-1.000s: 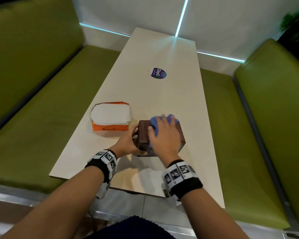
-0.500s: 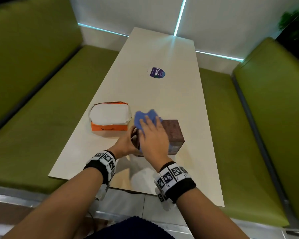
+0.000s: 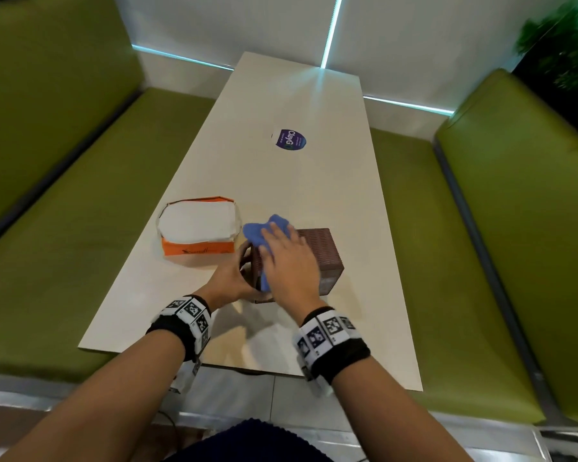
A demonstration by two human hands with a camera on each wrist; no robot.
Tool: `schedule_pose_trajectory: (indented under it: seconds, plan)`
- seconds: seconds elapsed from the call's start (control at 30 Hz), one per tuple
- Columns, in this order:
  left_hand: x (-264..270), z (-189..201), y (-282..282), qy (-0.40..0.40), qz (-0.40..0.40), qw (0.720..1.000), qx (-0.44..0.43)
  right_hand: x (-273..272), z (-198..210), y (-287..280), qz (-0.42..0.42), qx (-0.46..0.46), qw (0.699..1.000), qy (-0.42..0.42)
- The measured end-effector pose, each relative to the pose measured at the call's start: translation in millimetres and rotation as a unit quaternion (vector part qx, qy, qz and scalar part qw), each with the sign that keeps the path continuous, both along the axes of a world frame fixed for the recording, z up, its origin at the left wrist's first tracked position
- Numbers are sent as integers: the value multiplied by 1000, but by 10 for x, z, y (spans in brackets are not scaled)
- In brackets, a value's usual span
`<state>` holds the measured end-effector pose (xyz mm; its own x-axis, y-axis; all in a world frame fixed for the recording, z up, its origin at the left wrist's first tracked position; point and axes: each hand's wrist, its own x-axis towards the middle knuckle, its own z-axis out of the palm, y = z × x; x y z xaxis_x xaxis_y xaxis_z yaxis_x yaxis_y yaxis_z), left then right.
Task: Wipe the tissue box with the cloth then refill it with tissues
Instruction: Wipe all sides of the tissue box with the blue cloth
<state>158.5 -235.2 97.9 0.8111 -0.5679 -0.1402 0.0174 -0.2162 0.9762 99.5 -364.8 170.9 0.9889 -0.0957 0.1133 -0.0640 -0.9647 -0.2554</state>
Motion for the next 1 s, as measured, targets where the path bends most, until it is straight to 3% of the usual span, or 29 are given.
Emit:
schedule_pose_trajectory:
  seconds: [0.13,0.2,0.27,0.4,0.5,0.57,0.63,0.67,0.7,0.77,0.83,0.9,1.0]
  plan:
    - [-14,28,19,6,-5,1000,-9,-92,-2,-600,-161,101,981,-45]
    - [-20,28,-3,-3,-5,1000,-9,-79,-14,-459,-203,40,978,-17]
    - [-41,36,-22,3,0,1000,-12,-20,-73,-110,-145,-16,989,-32]
    - [-72,41,-2,4,8,1000,-20,2,-60,122,5,-2,1000,-21]
    - [-68,55,1,-2,7,1000,2,1,-42,-359,-48,-11,999,-12]
    - [-73,57,7,1,9,1000,5,-33,38,-636,-127,100,987,-23]
    - [-98,76,25,5,9,1000,4,-126,117,-786,-216,253,943,-35]
    - [-114,85,42,11,11,1000,0,-172,111,-878,-269,334,902,-41]
    - [-129,88,66,23,17,1000,-9,-213,95,-994,-325,425,844,-48]
    - [-165,124,143,53,33,998,-30,-362,74,-1177,-360,625,691,-49]
    - [-197,156,222,80,47,994,-56,-572,21,-1267,-339,731,590,-48]
    - [-226,192,282,101,60,989,-87,-741,0,-1256,-291,782,550,-43]
    - [-261,292,295,128,59,980,-142,-830,6,-1142,-226,811,539,9]
